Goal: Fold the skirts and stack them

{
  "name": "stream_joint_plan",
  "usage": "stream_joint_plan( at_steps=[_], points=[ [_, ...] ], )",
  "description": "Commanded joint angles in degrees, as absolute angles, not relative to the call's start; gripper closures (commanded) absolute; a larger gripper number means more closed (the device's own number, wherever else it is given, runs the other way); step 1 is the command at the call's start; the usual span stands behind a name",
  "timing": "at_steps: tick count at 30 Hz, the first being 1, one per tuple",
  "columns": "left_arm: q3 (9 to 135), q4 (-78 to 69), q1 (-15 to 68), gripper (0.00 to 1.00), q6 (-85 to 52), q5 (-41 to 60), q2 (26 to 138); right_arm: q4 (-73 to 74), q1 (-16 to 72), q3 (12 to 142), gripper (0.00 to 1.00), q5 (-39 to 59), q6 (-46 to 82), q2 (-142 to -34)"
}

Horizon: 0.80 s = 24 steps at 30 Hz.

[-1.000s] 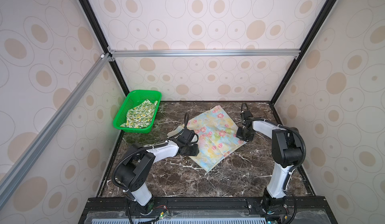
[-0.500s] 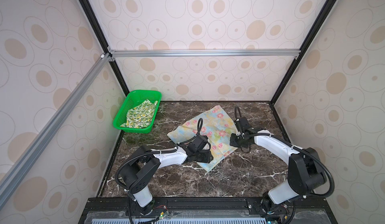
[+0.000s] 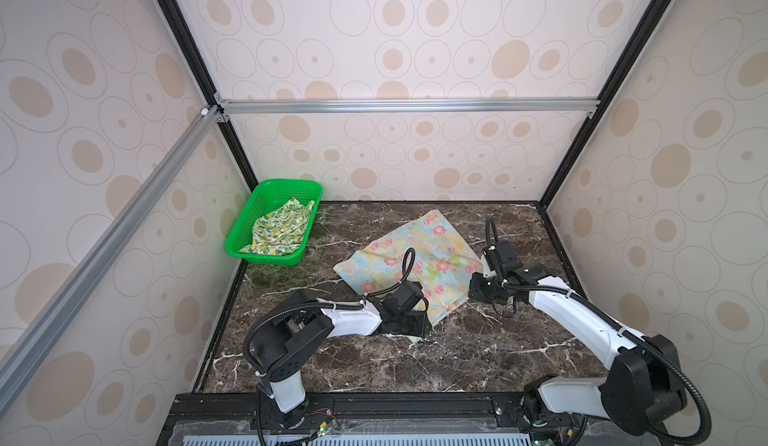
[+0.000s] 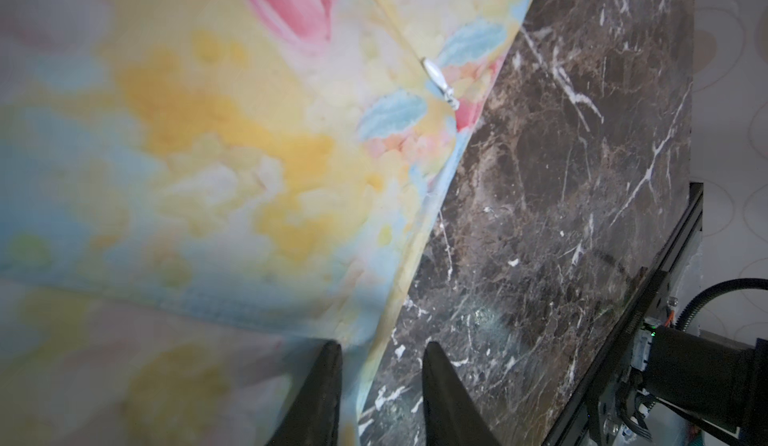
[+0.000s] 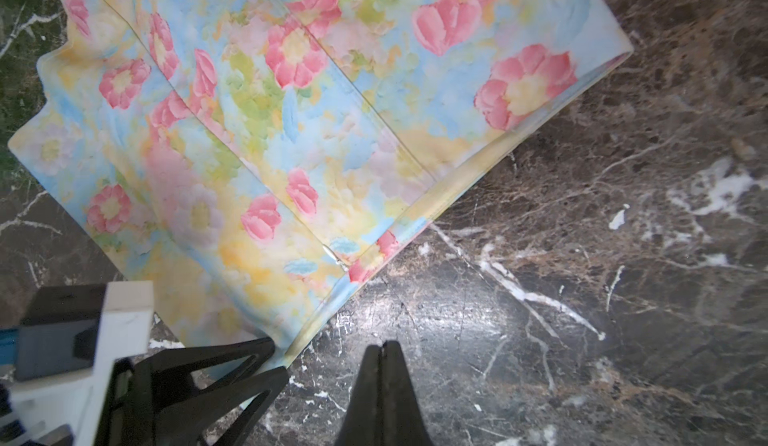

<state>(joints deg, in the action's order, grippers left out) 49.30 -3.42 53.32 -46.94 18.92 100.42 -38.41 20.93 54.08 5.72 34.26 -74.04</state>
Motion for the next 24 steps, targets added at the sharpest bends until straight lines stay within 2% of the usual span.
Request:
stream_joint_plan(
  at_steps=[1, 10, 14, 19, 22, 24],
  points=[
    [50.63, -4.6, 55.07, 0.67, -48.78, 18.39, 103.35, -41.34, 20.96, 56.04, 1.0, 7.5, 34.57, -71.72],
    [54.47, -7.39, 58.6, 0.68, -50.19, 19.02, 107.53, -42.97, 20.89, 54.46, 1.0, 8.54, 33.57, -68.14],
    [55.94, -2.79, 58.0, 0.69, -48.34, 15.36, 102.81, -42.63, 20.91, 51.57, 0.99, 9.96, 34.12, -66.2],
    [56.7, 12.74, 51.35, 0.65, -41.72, 7.11, 92.61, -40.52, 21.0, 48.64, 0.88, 12.93, 34.15, -64.19],
    [53.98, 17.95, 43.66, 0.62, -38.4, 5.49, 86.61, -38.73, 23.02, 47.48, 0.84, 12.34, 33.47, -64.11],
    [50.74, 18.24, 37.41, 0.55, -37.38, 5.43, 82.74, -38.63, 26.93, 48.1, 0.81, 9.4, 32.17, -65.56]
  ],
)
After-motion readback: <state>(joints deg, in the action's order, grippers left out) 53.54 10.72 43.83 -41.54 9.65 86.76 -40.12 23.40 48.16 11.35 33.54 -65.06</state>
